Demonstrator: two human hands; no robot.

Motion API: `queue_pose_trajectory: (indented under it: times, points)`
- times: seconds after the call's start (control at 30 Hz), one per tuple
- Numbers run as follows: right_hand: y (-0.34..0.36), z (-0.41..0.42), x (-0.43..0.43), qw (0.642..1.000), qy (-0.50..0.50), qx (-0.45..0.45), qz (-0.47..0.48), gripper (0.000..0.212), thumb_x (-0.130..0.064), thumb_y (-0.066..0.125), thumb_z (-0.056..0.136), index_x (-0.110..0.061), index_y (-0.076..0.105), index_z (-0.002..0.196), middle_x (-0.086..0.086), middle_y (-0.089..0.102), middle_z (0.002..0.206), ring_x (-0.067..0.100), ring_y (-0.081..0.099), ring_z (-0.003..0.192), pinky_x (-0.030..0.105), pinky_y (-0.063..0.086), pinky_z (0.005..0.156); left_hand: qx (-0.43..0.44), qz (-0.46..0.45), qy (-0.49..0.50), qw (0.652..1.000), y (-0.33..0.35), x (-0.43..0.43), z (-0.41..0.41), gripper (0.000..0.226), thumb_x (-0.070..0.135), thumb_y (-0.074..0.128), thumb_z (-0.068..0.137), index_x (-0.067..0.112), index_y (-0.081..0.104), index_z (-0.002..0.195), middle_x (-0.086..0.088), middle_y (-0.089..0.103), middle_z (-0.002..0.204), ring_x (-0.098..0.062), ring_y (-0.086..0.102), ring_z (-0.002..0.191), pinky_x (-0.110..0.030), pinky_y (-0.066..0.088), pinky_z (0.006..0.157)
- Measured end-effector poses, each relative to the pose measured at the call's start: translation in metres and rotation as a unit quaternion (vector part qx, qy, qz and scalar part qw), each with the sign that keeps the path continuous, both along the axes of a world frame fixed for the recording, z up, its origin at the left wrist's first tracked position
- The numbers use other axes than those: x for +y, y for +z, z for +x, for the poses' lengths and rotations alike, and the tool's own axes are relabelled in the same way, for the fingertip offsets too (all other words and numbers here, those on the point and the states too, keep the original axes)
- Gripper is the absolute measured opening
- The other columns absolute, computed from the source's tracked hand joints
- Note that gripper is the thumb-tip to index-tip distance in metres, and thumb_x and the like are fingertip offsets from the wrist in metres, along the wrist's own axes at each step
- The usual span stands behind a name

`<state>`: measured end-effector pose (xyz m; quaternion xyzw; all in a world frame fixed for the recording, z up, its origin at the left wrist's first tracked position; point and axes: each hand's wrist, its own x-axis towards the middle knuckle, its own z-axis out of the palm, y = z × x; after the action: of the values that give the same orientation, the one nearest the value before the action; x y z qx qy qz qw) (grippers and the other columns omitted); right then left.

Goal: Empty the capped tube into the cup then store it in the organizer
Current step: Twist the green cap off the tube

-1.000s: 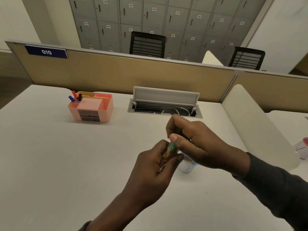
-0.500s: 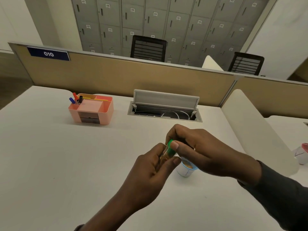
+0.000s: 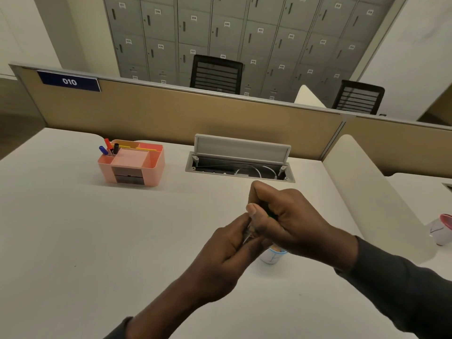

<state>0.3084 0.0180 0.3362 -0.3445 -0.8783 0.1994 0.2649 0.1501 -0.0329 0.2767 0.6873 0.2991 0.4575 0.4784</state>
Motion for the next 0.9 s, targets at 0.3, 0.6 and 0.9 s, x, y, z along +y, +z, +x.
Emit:
queue_pose_trajectory:
  times: [0.3,0.6,0.9]
  points:
    - [-0.008,-0.004,0.020,0.993,-0.088,-0.036,0.066,0.018,-0.044,0.037,0.099,-0.032,0.044,0.088,-0.003,0.056,0.059,0.016,0.055,0.054,0.042,0.050,0.049,0.058,0.051,0.103,0.992,-0.007,0.024,0.008,0.017,0.029,0.049,0.102,0.016,0.057,0.111,0.005,0.066,0.075,-0.010,0.051,0.056,-0.034,0.040,0.050]
    - [0.002,-0.004,0.033,0.995,-0.039,-0.077,0.047,0.012,-0.026,0.044,0.099,-0.031,0.040,0.088,0.000,0.053,0.059,0.018,0.049,0.051,0.036,0.041,0.048,0.054,0.032,0.112,0.992,-0.012,0.033,0.013,0.024,0.032,0.049,0.101,0.010,0.057,0.107,-0.004,0.064,0.071,-0.013,0.044,0.054,-0.042,0.039,0.053]
    - [-0.008,-0.001,0.042,0.985,-0.087,-0.106,0.108,0.011,-0.039,0.030,0.098,-0.031,0.035,0.094,-0.016,0.035,0.055,0.011,0.044,0.046,0.023,0.031,0.044,0.103,0.098,0.226,0.964,-0.018,0.043,0.027,0.027,0.039,0.042,0.098,0.015,0.054,0.098,0.017,0.051,0.068,-0.006,0.049,0.054,-0.010,0.031,0.051]
